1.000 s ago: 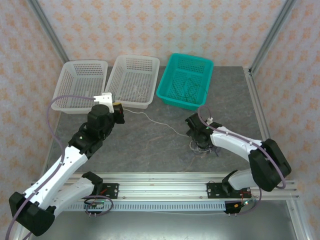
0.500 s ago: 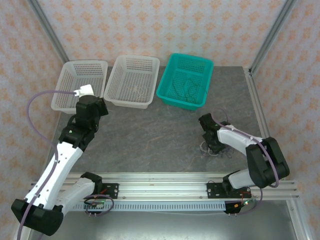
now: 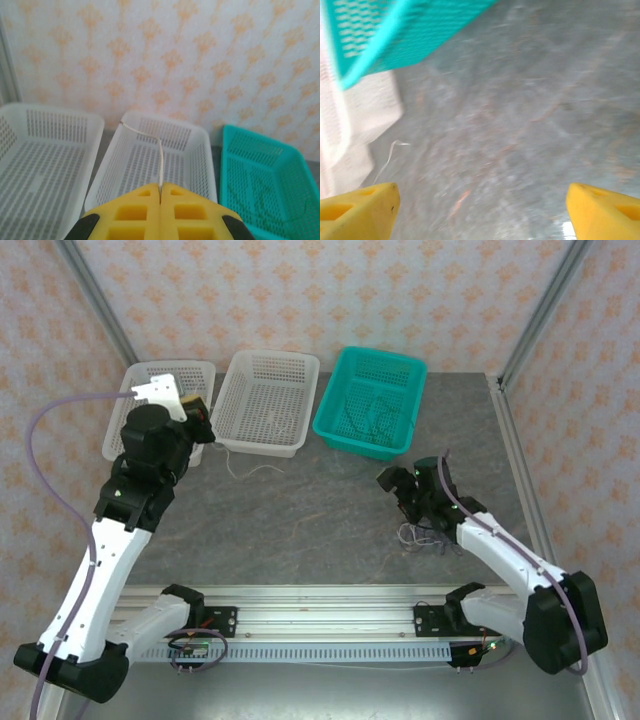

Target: Untangle the cables

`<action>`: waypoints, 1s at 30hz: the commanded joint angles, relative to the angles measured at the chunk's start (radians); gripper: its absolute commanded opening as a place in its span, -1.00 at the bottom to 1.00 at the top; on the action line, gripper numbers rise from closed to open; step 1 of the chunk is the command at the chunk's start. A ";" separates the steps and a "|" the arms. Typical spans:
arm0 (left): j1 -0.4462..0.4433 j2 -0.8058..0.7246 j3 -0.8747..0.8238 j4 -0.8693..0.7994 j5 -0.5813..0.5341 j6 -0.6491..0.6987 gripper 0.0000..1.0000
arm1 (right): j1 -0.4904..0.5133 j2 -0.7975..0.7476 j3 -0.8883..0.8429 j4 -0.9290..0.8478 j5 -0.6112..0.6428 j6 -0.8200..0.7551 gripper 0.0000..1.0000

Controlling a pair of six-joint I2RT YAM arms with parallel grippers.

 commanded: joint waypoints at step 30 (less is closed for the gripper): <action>0.029 0.897 0.881 -0.037 0.030 0.102 -1.00 | 0.010 -0.163 -0.024 -0.047 -0.011 -0.064 0.79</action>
